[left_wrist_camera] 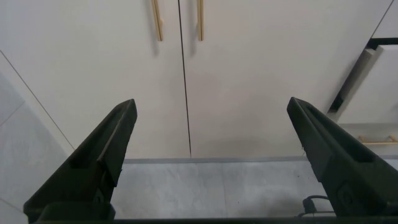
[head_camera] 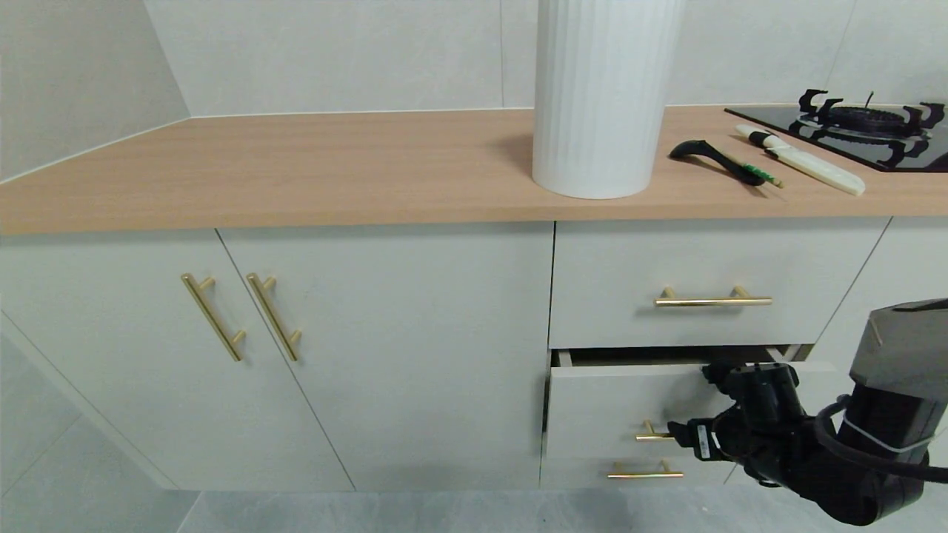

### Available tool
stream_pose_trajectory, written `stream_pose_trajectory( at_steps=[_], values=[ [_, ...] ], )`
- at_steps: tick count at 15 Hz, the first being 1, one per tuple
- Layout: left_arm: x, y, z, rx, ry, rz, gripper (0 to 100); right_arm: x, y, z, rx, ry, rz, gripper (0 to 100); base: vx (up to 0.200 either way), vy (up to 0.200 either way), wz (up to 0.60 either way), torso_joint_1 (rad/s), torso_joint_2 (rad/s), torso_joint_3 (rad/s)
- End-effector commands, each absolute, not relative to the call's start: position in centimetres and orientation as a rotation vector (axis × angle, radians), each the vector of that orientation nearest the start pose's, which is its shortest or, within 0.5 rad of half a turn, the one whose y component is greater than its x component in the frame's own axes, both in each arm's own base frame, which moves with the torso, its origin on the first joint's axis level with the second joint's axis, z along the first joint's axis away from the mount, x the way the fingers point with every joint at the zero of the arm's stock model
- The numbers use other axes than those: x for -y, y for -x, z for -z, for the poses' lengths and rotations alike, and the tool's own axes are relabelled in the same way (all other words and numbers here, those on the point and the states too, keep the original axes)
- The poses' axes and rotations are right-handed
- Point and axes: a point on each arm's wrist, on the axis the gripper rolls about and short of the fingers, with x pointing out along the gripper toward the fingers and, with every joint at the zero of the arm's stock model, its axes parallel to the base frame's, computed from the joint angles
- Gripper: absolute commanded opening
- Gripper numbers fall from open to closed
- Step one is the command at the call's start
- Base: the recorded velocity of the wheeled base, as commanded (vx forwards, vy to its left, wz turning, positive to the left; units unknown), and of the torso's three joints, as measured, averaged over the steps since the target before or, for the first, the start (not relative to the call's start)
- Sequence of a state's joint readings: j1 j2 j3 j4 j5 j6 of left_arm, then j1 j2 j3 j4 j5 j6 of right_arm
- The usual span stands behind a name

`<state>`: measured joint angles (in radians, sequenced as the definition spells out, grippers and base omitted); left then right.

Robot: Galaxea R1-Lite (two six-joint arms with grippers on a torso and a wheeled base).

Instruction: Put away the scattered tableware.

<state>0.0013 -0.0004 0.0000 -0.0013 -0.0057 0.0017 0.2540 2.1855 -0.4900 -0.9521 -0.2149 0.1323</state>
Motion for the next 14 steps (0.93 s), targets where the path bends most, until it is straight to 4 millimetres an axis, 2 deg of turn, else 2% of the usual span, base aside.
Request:
stream_pose_trajectory(
  at_steps=[1, 3, 8, 11, 14],
  values=[
    [0.0, 2.3, -7.6, 0.002, -0.002, 0.005, 100, -6.9, -28.2, -3.1, -0.708, 0.027, -0.031, 100, 0.0, 0.0, 0.0, 0.0, 0.0, 0.0],
    [0.0, 2.3, -7.6, 0.002, -0.002, 0.005, 100, -6.8, -27.0, -5.1, -0.736, 0.008, -0.091, 100, 0.0, 0.0, 0.0, 0.0, 0.0, 0.0],
    [0.0, 2.3, -7.6, 0.002, -0.002, 0.005, 100, -7.0, -25.2, -9.8, -0.654, -0.001, -0.124, 100, 0.0, 0.0, 0.0, 0.0, 0.0, 0.0],
    [0.0, 2.3, -7.6, 0.002, -0.002, 0.005, 100, -7.0, -25.1, -10.9, -0.602, -0.014, -0.119, 100, 0.0, 0.0, 0.0, 0.0, 0.0, 0.0],
    [0.0, 2.3, -7.6, 0.002, -0.002, 0.005, 100, -7.2, -25.2, -10.9, -0.582, -0.021, -0.124, 100, 0.0, 0.0, 0.0, 0.0, 0.0, 0.0]
  ],
)
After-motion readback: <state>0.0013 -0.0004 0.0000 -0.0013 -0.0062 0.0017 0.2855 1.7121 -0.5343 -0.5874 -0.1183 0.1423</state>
